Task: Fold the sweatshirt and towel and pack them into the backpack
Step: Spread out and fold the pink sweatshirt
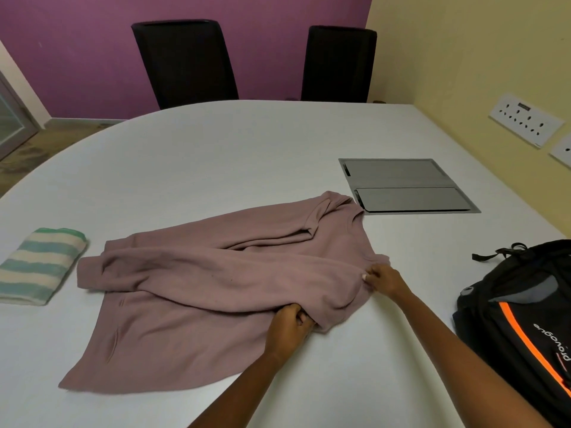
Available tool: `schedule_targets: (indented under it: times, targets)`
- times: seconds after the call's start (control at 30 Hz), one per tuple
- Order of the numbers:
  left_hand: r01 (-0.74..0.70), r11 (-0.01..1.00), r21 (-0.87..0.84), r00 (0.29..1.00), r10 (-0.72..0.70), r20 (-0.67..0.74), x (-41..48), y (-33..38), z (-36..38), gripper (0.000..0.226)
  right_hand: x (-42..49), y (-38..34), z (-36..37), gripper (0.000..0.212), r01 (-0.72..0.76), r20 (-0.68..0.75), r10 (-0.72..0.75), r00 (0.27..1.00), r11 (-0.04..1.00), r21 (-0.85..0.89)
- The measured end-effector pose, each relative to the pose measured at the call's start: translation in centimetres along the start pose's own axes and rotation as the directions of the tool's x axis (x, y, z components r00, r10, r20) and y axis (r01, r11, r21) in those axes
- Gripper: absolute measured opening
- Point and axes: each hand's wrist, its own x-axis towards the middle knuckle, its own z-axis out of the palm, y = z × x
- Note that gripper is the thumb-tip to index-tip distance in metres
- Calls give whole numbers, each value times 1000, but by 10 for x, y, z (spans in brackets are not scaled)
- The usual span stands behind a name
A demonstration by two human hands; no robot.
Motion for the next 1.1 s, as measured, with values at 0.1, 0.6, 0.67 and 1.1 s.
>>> schedule_targets:
  times: [0.1, 0.6, 0.67, 1.1]
  targets:
    - [-20, 1000, 3, 999, 20, -27, -3, -3, 0, 35, 1, 3, -18, 37, 43, -4, -43, 999, 999, 27]
    - [-449, 818, 360, 894, 414, 174, -27, -29, 11, 12, 10, 44, -9, 30, -230, -171, 244, 955, 968, 97]
    - [-509, 756, 412, 859, 477, 187, -24, -36, 20, 13, 10, 47, -6, 26, -229, -219, 264, 939, 958, 172]
    - [-492, 452, 744, 730, 680, 69, -42, -45, 6, 8, -6, 58, 22, 21, -188, -179, 276, 944, 899, 396]
